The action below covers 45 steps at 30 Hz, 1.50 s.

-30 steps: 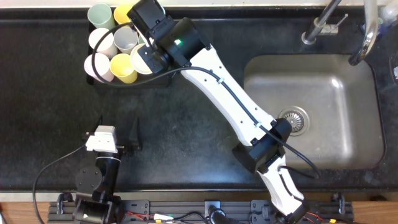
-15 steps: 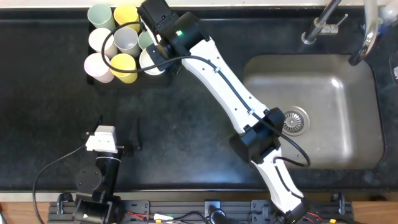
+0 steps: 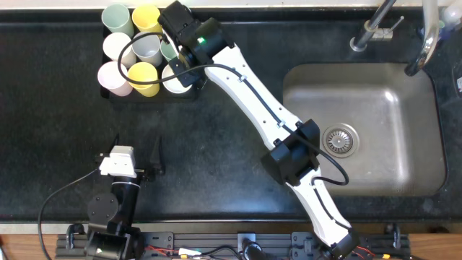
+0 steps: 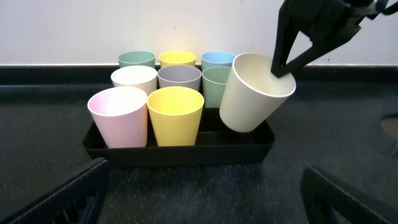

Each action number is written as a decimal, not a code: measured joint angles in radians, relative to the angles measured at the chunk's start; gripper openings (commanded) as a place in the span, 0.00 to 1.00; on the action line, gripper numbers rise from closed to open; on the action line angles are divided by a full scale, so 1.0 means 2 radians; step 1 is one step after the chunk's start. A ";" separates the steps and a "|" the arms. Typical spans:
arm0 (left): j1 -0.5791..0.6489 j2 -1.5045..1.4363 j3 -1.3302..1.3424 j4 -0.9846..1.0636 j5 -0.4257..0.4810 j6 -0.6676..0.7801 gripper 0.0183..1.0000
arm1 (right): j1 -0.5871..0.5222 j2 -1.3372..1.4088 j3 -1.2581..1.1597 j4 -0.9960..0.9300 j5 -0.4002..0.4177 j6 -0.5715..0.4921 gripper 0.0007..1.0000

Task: Store Cups

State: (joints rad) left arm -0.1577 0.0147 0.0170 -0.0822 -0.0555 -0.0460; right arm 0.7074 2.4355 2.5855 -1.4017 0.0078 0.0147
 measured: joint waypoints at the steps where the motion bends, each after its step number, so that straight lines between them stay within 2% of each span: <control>1: 0.000 0.000 0.000 0.000 0.000 0.000 1.00 | 0.000 0.002 0.000 0.001 0.000 0.000 0.04; 45: 0.000 0.000 0.000 0.000 0.000 0.000 1.00 | -0.010 0.023 -0.032 0.011 -0.019 0.002 0.04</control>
State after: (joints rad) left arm -0.1577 0.0147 0.0170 -0.0822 -0.0555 -0.0460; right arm 0.6868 2.4813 2.5221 -1.3800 -0.0292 0.0189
